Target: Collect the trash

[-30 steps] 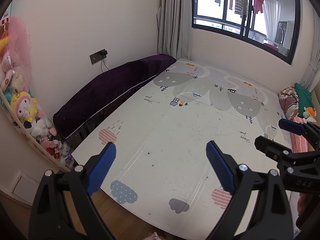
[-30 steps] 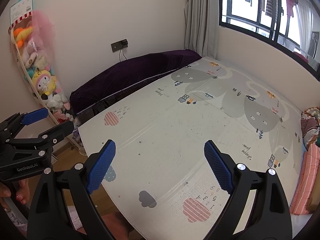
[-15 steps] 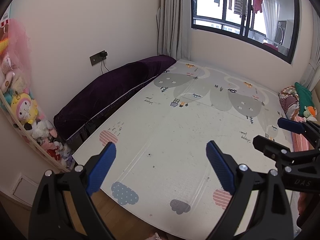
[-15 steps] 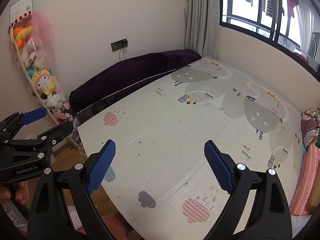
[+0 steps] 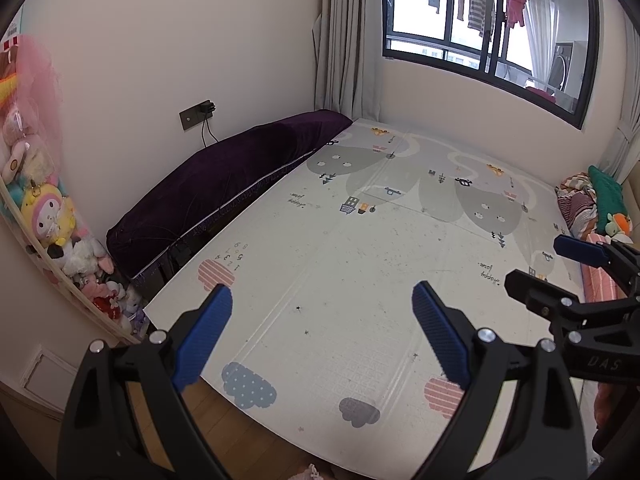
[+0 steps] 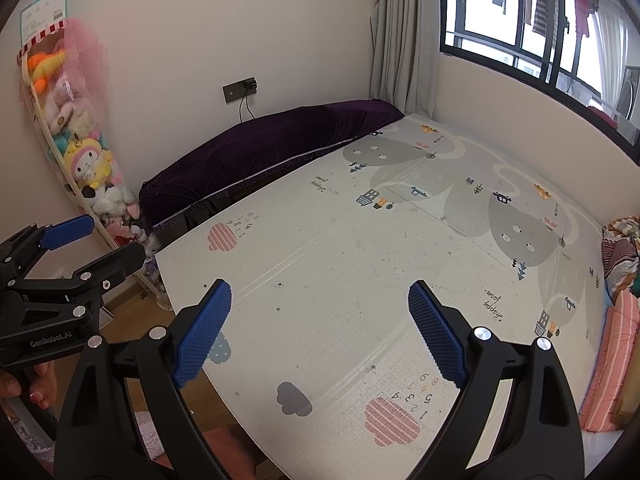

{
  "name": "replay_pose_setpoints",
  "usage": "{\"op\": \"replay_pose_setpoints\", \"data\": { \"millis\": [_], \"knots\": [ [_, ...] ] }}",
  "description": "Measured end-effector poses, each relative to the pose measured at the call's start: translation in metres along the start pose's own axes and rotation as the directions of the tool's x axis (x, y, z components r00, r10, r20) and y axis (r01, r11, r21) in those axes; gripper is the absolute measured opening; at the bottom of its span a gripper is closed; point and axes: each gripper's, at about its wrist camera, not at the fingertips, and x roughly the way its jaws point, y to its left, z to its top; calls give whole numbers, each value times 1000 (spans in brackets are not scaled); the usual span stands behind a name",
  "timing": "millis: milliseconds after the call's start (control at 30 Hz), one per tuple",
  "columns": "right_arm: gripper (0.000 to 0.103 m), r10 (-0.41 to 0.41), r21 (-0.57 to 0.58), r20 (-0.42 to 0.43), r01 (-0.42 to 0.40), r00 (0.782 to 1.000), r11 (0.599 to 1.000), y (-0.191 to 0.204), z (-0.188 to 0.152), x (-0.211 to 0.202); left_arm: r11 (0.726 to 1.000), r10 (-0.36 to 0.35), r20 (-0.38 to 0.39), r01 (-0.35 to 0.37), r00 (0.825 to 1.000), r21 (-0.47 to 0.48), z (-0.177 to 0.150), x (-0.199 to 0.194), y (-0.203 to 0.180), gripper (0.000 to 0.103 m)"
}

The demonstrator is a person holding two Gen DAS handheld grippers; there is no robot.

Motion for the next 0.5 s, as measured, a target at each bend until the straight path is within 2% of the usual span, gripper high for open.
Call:
{"op": "replay_pose_setpoints", "data": {
  "millis": [500],
  "knots": [
    [87,3,-5,-2,-3,1000,1000,1,-1,-1,1000,-5,4,5,1000,-10,-4,-4,2,91]
  ]
}}
